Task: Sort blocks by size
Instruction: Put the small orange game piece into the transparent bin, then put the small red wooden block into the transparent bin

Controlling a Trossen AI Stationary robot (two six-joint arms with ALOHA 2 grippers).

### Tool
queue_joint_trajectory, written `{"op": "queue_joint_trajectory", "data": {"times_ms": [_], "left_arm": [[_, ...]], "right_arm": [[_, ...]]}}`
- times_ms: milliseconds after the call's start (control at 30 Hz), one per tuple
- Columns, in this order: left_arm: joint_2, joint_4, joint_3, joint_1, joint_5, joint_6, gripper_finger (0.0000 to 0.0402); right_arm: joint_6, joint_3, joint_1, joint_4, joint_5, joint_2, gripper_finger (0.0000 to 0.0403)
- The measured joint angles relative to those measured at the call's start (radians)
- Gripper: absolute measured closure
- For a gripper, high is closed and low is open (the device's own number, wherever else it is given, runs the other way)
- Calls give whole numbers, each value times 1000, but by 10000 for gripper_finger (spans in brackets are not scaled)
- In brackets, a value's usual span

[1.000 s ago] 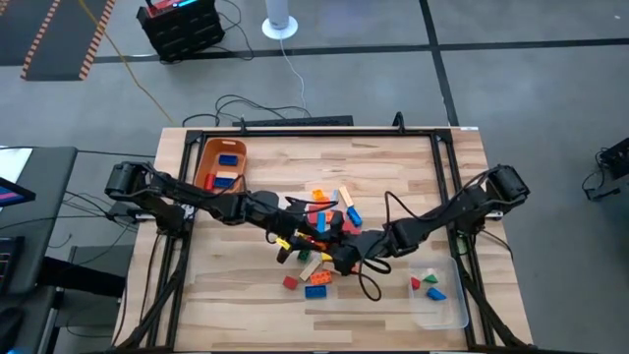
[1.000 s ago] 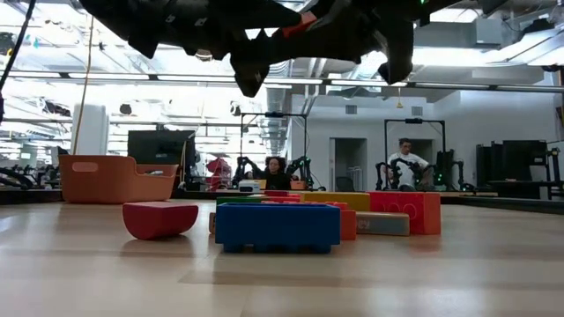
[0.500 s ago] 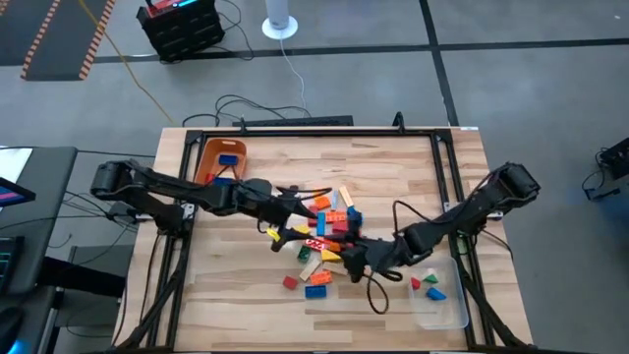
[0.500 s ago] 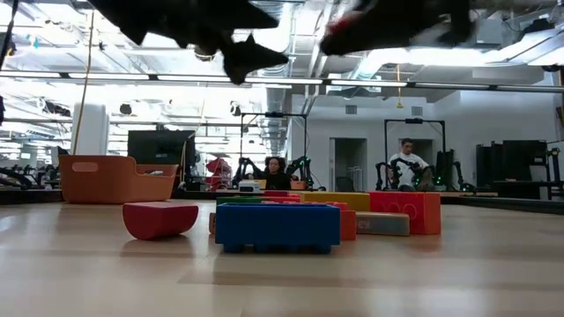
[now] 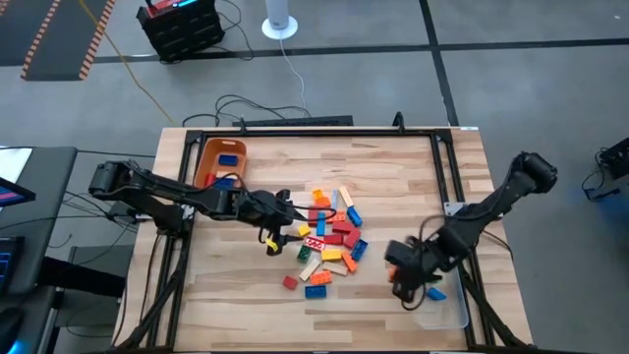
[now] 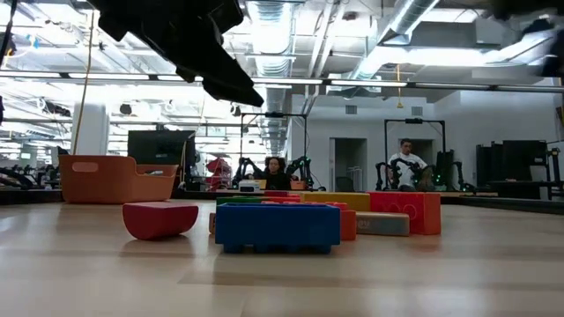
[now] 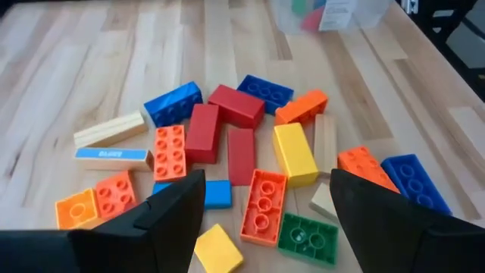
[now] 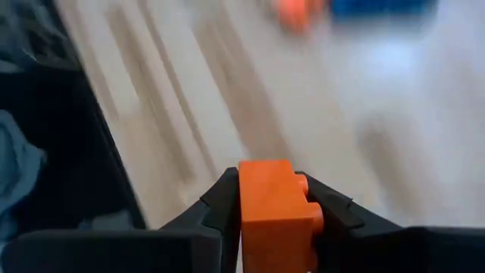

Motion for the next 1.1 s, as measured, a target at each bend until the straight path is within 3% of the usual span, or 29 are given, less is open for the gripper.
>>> {"op": "queue_joint_trajectory", "data": {"times_ms": [100, 300, 467, 567, 633, 733, 900, 1033, 1100], "left_arm": [[0, 2, 0, 0, 0, -1, 127], [0, -26, 0, -1, 0, -36, 127], [17, -71, 0, -28, 1, -30, 127], [16, -71, 0, -47, 0, -6, 127], [15, -68, 0, -59, 0, 6, 127], [15, -72, 0, -83, -1, 1, 127], [60, -23, 0, -158, -13, -75, 127], [129, 49, 0, -248, -128, -138, 127], [166, 74, 0, -287, -191, -172, 127]], "right_arm": [[235, 0, 84, -117, -66, 3, 270], [566, -48, 226, -210, -71, 15, 263], [686, -87, 279, -182, -86, 15, 220], [699, -71, 256, -228, -180, -1, 194], [707, -36, 234, -245, -171, -18, 187], [620, 30, 188, -242, -100, -27, 187], [276, 105, 57, -244, 132, -3, 201], [62, 109, -59, -231, 415, 49, 210], [-11, 109, -115, -216, 495, 82, 211]]}}
